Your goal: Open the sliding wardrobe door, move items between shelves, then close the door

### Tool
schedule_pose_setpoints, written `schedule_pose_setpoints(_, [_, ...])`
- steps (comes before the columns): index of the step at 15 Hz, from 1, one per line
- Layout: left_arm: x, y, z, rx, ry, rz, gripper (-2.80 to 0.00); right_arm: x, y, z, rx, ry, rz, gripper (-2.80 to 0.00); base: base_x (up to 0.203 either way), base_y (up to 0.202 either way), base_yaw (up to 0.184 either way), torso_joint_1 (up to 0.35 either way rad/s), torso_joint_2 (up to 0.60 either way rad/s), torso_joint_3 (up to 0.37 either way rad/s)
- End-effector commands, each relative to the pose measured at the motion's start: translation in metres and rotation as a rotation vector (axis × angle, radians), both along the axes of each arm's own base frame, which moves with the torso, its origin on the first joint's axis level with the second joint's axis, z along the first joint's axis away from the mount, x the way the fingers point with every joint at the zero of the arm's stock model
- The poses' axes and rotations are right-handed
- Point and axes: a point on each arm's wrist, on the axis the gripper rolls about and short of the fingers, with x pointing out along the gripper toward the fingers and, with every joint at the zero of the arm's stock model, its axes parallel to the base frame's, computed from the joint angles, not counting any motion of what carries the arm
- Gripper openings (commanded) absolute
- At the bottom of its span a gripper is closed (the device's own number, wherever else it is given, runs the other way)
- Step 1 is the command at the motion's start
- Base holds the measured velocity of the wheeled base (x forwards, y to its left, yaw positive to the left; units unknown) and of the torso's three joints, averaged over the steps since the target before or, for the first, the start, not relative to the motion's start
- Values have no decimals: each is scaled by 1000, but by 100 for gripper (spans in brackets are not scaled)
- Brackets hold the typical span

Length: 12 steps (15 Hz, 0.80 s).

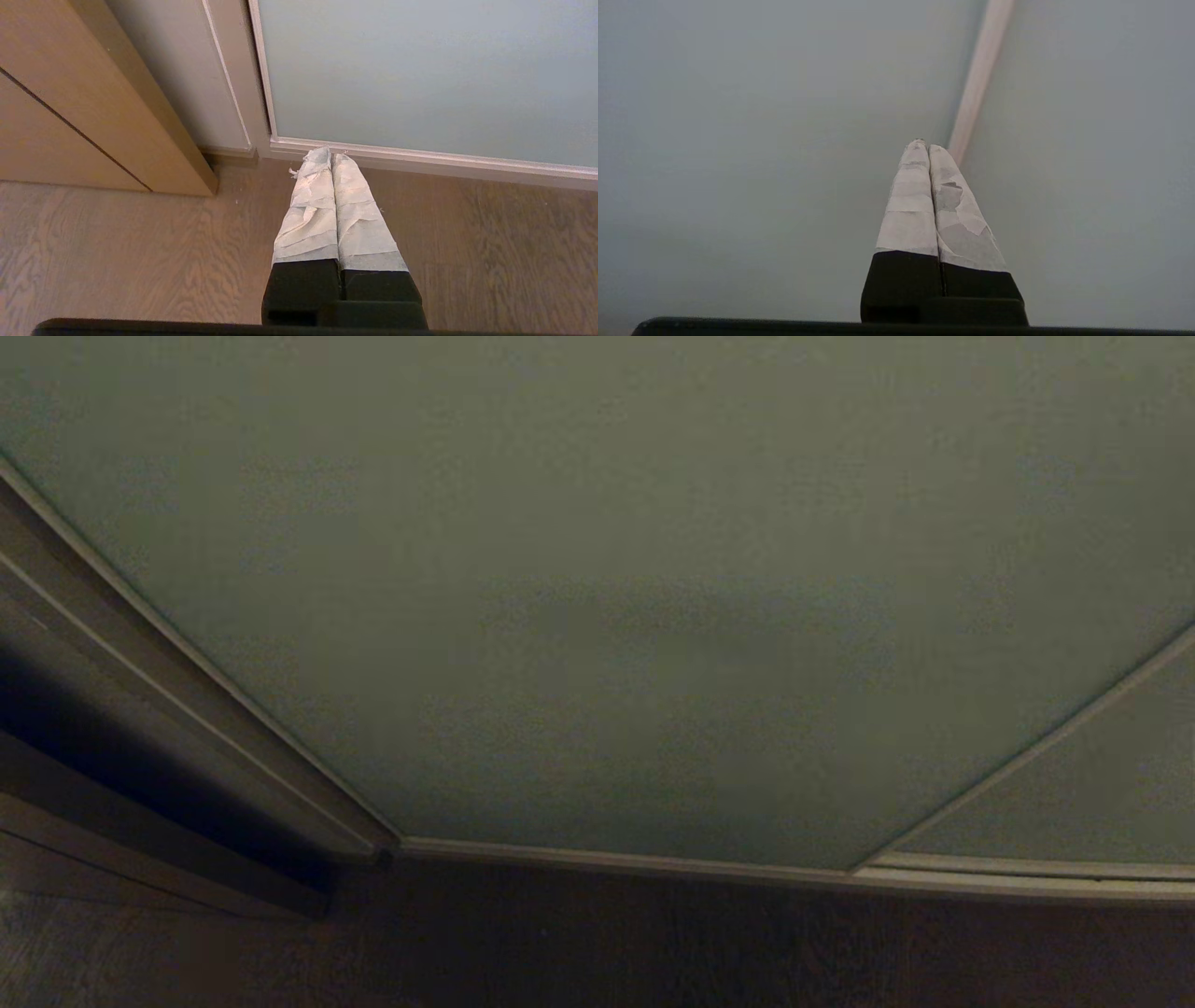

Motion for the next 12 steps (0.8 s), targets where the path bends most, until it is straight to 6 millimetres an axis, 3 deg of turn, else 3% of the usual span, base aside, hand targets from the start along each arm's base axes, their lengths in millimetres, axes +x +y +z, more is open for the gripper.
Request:
schedule_pose_setpoints(1, [0,0,0,-1,1,0,-280,-11,0,-43,-27,77,20,-280,0,0,0,0,0,0])
schedule_pose_setpoints(9, [0,0,0,-1,1,0,-280,-27,-4,-229,-37,389,-43,-280,0,0,0,0,0,0])
schedule_pose_setpoints(12, [0,0,0,-1,1,0,-280,-41,-5,-264,-41,345,-25,-280,0,0,0,0,0,0])
